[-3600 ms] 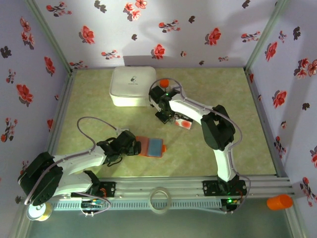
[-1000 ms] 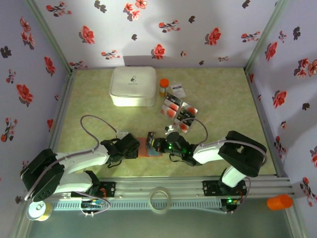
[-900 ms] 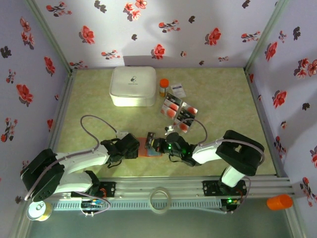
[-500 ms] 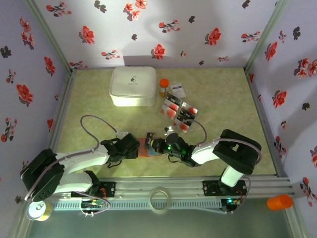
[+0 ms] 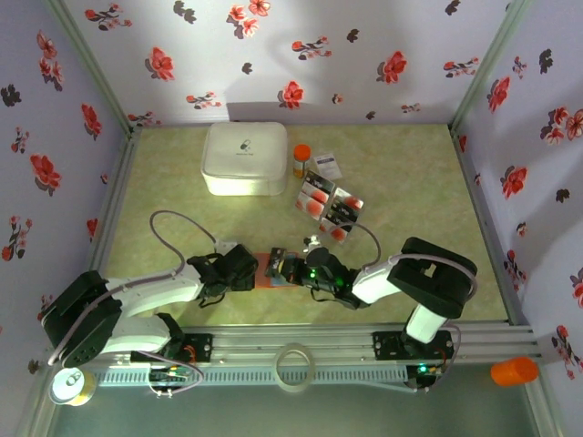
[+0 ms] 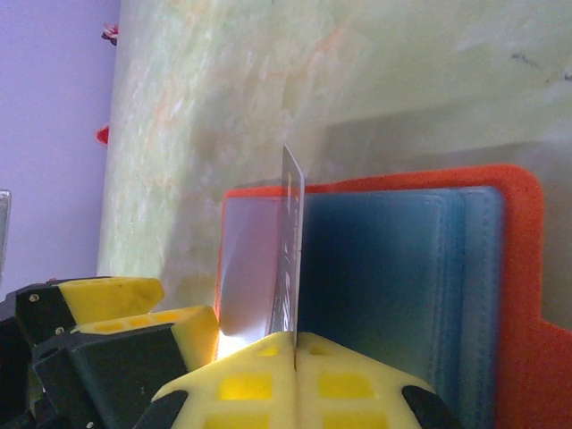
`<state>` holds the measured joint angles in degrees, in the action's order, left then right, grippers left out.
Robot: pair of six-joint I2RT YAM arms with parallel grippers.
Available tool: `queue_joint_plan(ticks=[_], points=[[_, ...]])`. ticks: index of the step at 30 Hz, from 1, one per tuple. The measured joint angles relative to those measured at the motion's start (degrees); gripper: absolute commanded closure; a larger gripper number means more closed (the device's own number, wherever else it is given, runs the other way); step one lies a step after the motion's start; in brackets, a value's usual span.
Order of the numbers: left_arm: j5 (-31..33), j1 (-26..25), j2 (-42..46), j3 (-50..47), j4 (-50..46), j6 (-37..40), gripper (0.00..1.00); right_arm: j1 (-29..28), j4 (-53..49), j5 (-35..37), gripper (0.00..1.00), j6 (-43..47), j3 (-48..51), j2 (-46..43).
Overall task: Put the credit cards into the card holder
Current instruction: Insert the credit card into the card slot.
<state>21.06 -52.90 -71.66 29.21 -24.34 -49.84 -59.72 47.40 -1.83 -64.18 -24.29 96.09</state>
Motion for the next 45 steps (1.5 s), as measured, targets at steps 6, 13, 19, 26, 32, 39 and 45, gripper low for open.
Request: queue_joint_plan(ticks=[6,13,19,26,32,39,45], points=[[0.0,0.0,-0.4,0.1,0.2,0.0,0.08,-0.3,0.9,-0.8,1.00,-0.6,0.0,0.6],[0.0,0.0,-0.5,0.1,0.2,0.0,0.08,-0.6,1.0,-1.8,1.00,-1.0,0.0,1.1],[0.0,0.0,-0.9,0.3,0.3,0.0,0.08,-0.7,1.0,-2.5,1.00,-1.1,0.0,1.2],[0.0,0.0,-1.2,0.5,0.3,0.0,0.08,-0.7,0.8,-3.3,1.00,-2.1,0.0,1.5],[0.0,0.0,-1.5,0.8,0.3,0.0,0.08,-0.7,1.0,-3.7,1.00,-3.0,0.0,2.0],[0.0,0.0,-1.5,0.9,0.3,0.0,0.08,-0.7,1.2,-4.0,1.00,-3.9,0.0,2.2],[0.0,0.0,-1.5,0.9,0.3,0.0,0.08,-0.7,1.2,-4.2,1.00,-4.0,0.0,2.2]])
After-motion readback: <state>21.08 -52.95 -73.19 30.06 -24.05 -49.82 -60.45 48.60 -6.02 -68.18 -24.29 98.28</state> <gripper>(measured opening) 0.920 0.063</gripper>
